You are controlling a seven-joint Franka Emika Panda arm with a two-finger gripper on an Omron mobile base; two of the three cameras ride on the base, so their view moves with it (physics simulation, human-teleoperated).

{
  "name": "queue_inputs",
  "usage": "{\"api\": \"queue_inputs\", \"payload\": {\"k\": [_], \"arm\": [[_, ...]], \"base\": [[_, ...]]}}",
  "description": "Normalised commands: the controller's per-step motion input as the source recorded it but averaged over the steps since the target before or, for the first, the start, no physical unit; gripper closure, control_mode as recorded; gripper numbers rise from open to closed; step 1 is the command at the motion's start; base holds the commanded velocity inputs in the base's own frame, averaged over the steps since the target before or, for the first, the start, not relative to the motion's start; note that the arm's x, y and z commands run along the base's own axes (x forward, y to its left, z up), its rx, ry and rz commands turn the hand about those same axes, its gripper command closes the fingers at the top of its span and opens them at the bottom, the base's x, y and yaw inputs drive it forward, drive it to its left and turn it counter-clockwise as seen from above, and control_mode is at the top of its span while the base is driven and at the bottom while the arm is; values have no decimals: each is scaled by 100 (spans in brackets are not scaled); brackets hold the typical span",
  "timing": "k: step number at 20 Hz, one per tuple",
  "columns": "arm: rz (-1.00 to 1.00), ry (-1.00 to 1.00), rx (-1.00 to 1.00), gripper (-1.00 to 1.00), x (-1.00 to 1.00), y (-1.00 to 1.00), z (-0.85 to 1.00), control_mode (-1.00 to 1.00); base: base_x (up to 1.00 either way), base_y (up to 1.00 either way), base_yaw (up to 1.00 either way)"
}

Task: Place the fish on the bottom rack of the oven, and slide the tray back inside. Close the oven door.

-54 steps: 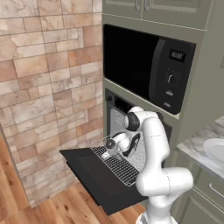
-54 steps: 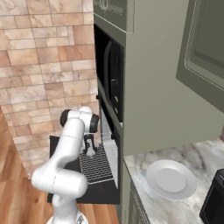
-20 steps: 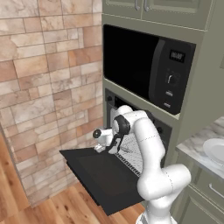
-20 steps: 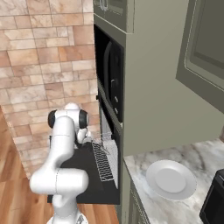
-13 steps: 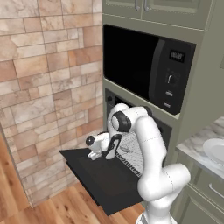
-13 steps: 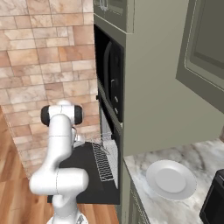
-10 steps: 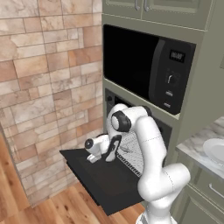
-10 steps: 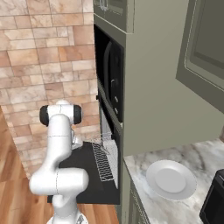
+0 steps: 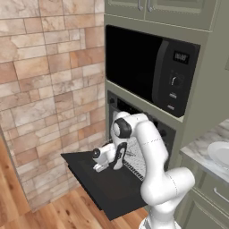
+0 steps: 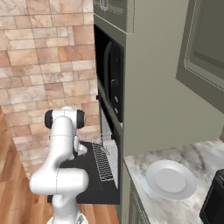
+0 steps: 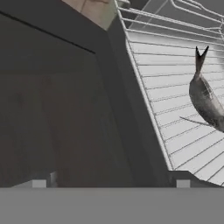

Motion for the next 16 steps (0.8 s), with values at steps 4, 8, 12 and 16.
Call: {"api": "queue_inputs", "payload": {"k": [4,8,12,16], "arm": [[0,11,0,-100,29,-21,-87,-100],[0,11,0,-100,34,-32,-66,-100],[0,5,-2,-100,19,-77,-32,-100],[3,11,-5,-100,18,-100,-14,-100]], "base": [[0,0,0],[0,0,0],[0,0,0],[0,0,0]]}}
